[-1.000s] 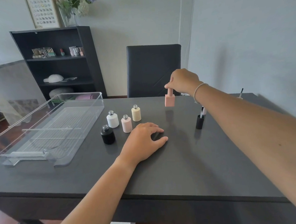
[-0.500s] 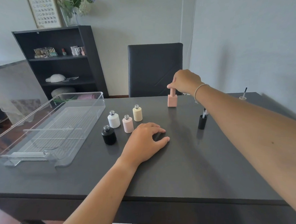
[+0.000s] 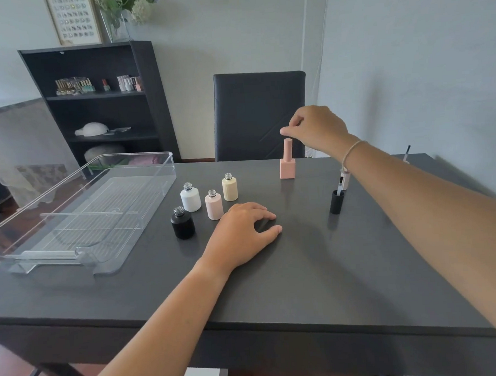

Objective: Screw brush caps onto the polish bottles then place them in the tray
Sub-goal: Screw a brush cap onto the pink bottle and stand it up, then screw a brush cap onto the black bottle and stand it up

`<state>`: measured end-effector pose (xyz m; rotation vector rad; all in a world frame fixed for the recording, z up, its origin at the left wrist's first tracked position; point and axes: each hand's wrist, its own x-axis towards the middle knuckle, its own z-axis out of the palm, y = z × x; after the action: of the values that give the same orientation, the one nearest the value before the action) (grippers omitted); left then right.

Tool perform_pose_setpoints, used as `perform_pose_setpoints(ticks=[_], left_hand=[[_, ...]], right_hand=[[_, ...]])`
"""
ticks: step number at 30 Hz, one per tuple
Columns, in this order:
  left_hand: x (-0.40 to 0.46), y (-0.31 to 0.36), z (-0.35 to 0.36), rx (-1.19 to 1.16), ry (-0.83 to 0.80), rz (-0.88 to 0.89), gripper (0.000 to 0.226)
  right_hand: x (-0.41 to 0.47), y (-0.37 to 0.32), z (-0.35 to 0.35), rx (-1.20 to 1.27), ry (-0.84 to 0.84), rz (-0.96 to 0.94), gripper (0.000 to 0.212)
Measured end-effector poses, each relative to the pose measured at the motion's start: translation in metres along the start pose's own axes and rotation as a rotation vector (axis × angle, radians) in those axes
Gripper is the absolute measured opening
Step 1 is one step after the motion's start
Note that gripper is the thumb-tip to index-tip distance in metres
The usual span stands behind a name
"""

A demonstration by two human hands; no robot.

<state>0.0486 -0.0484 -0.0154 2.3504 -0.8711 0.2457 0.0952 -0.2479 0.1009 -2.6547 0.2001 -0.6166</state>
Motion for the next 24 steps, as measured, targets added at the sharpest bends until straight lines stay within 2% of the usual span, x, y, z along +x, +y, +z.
perform_pose_setpoints(ticks=[5,8,12,16,19,24], left_hand=[[0.000,0.000,0.000,0.003,0.007,0.003,0.029],[-0.001,0.000,-0.001,0.007,0.015,0.005,0.028],[-0.003,0.002,-0.001,0.004,0.021,0.017,0.026],[-0.008,0.008,-0.005,-0.052,0.041,0.011,0.020],[-0.015,0.013,-0.011,-0.127,0.155,-0.018,0.014],[-0.040,0.006,-0.038,-0.087,0.499,0.022,0.006]], right_hand=[[-0.068,-0.002,-0.016,0.372,0.187,-0.040,0.016],[-0.114,0.015,-0.012,0.479,0.261,0.049,0.016],[-0.151,0.048,0.007,0.420,0.226,0.243,0.019],[-0.152,0.061,0.017,0.311,0.110,0.318,0.036],[-0.143,0.064,0.019,0.254,0.078,0.353,0.045],[-0.137,0.062,0.024,0.187,0.063,0.323,0.033]])
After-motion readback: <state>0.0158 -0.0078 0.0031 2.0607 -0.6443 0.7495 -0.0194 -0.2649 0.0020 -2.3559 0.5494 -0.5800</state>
